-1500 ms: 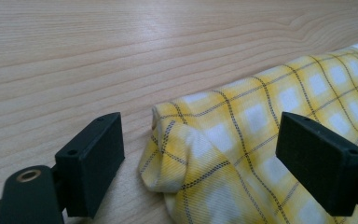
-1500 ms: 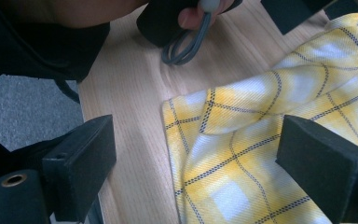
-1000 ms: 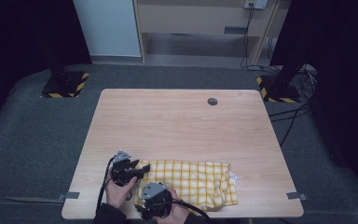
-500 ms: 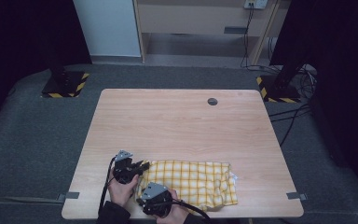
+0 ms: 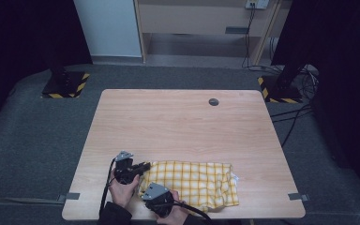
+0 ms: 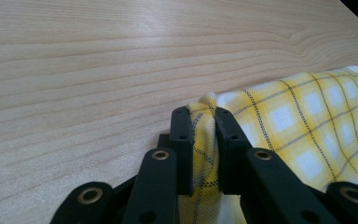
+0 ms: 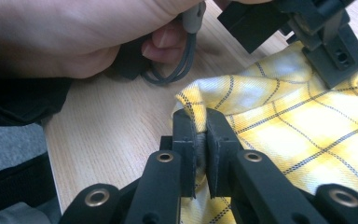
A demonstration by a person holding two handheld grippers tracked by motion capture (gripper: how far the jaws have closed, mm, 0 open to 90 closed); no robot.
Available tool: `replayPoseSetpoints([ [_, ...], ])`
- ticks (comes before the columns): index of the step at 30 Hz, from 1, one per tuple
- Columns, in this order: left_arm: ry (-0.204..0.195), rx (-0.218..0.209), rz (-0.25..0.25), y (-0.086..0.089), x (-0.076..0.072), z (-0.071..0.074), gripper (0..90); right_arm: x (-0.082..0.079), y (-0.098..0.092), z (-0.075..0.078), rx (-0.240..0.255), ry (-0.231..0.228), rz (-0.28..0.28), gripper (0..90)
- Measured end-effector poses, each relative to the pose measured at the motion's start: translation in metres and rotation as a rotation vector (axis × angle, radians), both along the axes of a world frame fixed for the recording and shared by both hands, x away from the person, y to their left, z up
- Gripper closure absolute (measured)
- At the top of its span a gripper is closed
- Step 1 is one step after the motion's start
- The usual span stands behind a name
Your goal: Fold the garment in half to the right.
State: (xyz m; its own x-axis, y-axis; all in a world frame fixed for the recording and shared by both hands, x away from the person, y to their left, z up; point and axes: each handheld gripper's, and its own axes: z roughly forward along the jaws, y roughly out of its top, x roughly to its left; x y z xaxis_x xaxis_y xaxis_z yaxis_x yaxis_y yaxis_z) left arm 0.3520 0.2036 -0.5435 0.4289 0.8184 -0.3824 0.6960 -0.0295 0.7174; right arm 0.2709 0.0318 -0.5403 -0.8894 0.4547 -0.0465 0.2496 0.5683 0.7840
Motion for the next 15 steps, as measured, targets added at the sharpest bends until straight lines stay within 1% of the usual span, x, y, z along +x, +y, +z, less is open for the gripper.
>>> replayPoseSetpoints([
  [3, 0.000, -0.021, -0.001, 0.001, -0.001, 0.003, 79.1, 0.000, -0.003, 0.001, 0.024, 0.001, 0.002, 84.7],
  [4, 0.000, -0.021, -0.001, 0.001, -0.001, 0.003, 79.1, 0.000, -0.003, 0.001, 0.024, 0.001, 0.002, 84.7],
  [5, -0.002, -0.025, -0.002, 0.002, -0.001, 0.005, 79.1, 0.000, -0.006, 0.004, 0.035, -0.001, 0.002, 84.7],
  [6, -0.010, -0.036, -0.001, 0.003, -0.002, 0.007, 79.2, -0.001, -0.007, 0.006, 0.041, -0.002, 0.002, 84.7],
  [10, -0.020, -0.041, -0.005, 0.003, -0.004, 0.012, 79.2, -0.002, -0.011, 0.015, 0.057, -0.010, 0.004, 84.6],
  [15, -0.050, -0.060, -0.018, 0.001, -0.008, 0.024, 79.1, -0.004, -0.015, 0.022, 0.072, -0.016, 0.007, 84.6],
])
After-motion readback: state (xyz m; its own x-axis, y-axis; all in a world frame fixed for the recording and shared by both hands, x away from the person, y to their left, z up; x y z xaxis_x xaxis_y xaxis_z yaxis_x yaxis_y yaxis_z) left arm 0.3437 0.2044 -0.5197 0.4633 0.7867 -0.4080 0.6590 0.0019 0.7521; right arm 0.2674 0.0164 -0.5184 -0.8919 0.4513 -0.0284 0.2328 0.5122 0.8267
